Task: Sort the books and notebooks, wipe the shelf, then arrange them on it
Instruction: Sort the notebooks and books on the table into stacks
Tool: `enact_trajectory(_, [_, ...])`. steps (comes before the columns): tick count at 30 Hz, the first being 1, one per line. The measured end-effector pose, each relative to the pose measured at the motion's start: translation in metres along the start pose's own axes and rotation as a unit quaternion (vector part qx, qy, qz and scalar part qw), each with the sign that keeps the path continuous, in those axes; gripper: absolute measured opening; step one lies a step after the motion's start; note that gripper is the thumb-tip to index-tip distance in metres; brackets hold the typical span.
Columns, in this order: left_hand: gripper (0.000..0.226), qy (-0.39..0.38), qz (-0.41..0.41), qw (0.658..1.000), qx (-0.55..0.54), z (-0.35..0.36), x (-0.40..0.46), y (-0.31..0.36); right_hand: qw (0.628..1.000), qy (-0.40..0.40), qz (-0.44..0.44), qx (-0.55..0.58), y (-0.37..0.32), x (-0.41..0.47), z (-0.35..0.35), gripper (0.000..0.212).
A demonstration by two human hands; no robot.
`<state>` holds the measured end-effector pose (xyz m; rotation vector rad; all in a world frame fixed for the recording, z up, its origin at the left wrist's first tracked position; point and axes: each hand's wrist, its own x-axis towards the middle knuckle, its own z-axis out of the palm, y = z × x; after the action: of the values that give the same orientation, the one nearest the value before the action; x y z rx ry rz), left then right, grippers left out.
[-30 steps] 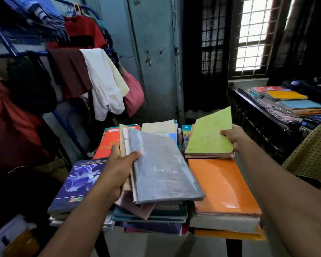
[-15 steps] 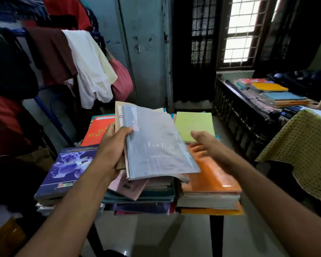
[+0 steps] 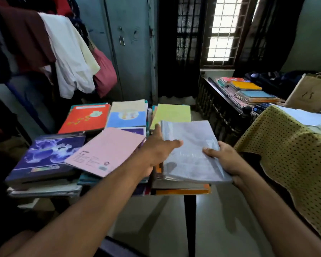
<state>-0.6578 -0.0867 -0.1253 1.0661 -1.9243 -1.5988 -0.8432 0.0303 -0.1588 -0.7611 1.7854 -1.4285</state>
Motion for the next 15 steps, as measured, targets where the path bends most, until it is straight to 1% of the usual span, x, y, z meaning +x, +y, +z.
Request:
enact_trajectory(3, [0.095,-0.019,-0.022,0.997,0.078,0.023,0.0,-0.013,0.999,0.02,0.014,-0.023,0.016,0.012,-0.001,0.028])
enact_trajectory(5, [0.09,-0.002,-0.014,0.995,0.101,0.028,0.0,-0.016,0.998,0.02,-0.009,-0.065,0.011,0.021,0.0,0.022])
enact_trajectory(7, [0.089,0.01,-0.002,0.993,0.115,0.029,0.004,-0.018,0.993,0.014,-0.034,-0.112,0.006,0.029,0.004,0.016])
enact_trajectory(9, [0.093,0.013,-0.01,0.988,0.152,0.028,0.006,-0.02,0.982,0.021,-0.041,-0.182,0.007,0.035,0.008,0.007])
enact_trajectory(10, [0.094,0.009,-0.015,0.985,0.169,0.028,0.007,-0.024,0.974,0.024,-0.04,-0.223,0.009,0.036,0.01,0.011])
enact_trajectory(11, [0.095,0.005,-0.018,0.984,0.18,0.028,0.006,-0.027,0.962,0.028,-0.034,-0.27,0.013,0.038,0.012,0.026])
enact_trajectory(13, [0.095,-0.007,-0.016,0.984,0.175,0.026,0.005,-0.031,0.918,0.074,-0.031,-0.388,0.017,0.04,0.016,0.073])
enact_trajectory(14, [0.093,-0.008,-0.012,0.984,0.175,0.025,0.003,-0.03,0.889,0.109,-0.052,-0.441,0.016,0.04,0.017,0.09])
enact_trajectory(15, [0.089,-0.001,-0.002,0.983,0.182,0.025,0.001,-0.026,0.863,0.137,-0.092,-0.477,0.01,0.037,0.02,0.098])
